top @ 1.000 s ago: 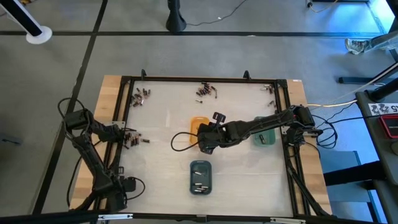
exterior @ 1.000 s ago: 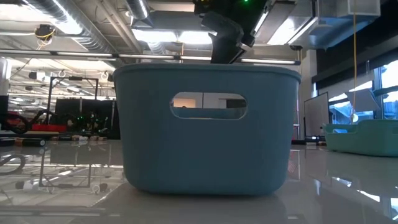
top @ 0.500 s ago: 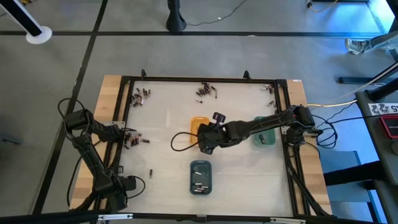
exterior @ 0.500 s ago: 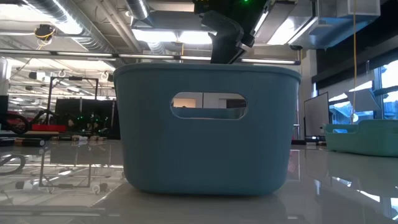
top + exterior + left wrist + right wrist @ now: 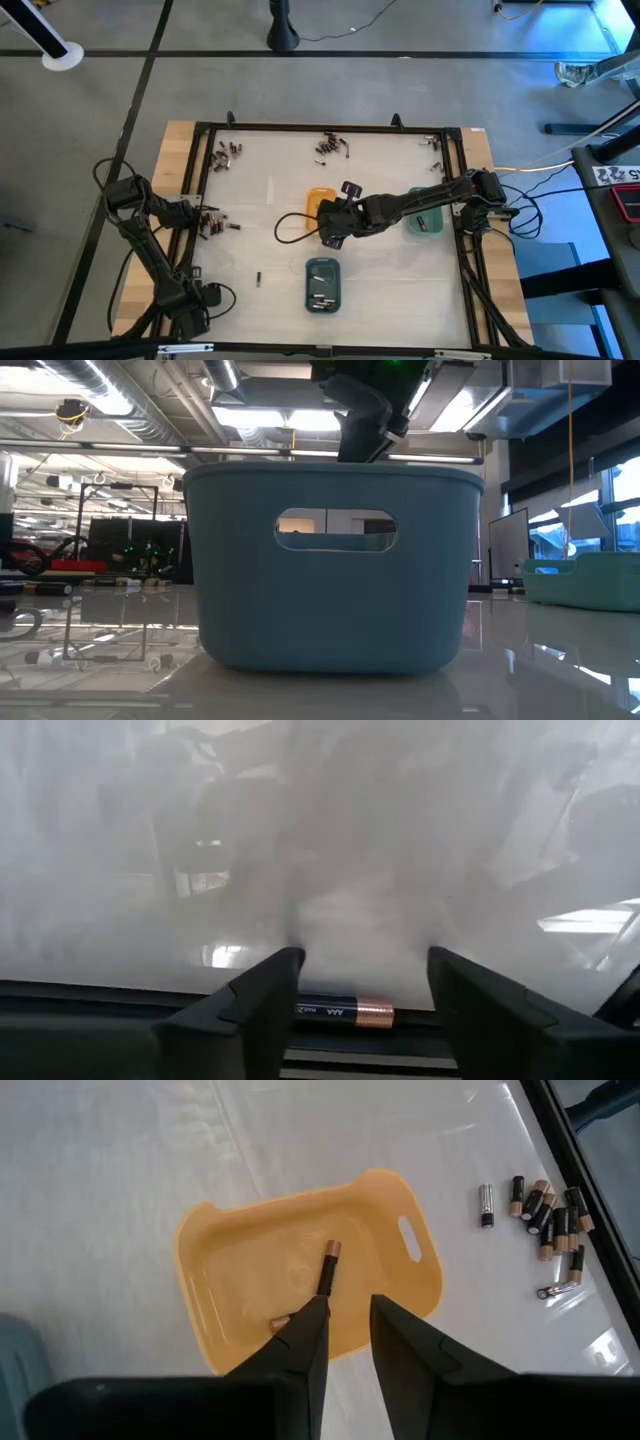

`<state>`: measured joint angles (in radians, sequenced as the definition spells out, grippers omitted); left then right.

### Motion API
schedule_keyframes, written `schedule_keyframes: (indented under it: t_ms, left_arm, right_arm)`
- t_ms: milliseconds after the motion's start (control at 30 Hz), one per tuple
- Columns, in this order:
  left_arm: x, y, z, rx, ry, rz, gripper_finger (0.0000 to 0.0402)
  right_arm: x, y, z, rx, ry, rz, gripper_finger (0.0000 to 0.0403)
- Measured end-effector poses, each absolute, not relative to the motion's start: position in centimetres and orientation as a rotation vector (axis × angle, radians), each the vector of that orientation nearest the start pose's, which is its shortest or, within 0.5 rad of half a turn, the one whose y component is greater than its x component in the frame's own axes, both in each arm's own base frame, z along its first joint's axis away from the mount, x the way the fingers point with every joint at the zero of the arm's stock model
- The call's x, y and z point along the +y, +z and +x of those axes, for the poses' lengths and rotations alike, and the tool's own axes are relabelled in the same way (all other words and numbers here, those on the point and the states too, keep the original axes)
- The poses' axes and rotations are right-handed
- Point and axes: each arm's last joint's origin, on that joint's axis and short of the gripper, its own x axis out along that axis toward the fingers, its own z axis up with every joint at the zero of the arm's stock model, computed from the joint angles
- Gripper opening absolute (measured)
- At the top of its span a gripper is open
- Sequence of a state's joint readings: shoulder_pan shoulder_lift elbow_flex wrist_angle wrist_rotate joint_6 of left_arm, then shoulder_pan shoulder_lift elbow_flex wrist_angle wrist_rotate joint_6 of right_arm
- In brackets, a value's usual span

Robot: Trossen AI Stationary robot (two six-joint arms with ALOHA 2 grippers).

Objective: Sort batteries
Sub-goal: Put the bottom left duracell AAA battery into the yellow bin

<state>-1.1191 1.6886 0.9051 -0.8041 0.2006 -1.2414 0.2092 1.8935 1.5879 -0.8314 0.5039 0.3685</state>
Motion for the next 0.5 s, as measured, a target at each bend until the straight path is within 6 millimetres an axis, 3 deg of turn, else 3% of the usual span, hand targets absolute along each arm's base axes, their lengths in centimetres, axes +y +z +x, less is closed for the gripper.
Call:
schedule_keyframes:
  t_ms: [200, 500]
  left_arm:
    - [-23.6, 13.9, 10.3, 1.812, 0.083, -0.071, 0.0248]
    - [-23.8, 13.9, 9.5, 1.871, 0.049, -0.049, 0.0253]
  right_arm:
    - [6.8, 25.3, 38.9, 0.997, -0.447, -0.073, 0.008]
    - [6.8, 25.3, 38.8, 1.002, -0.447, -0.076, 0.008]
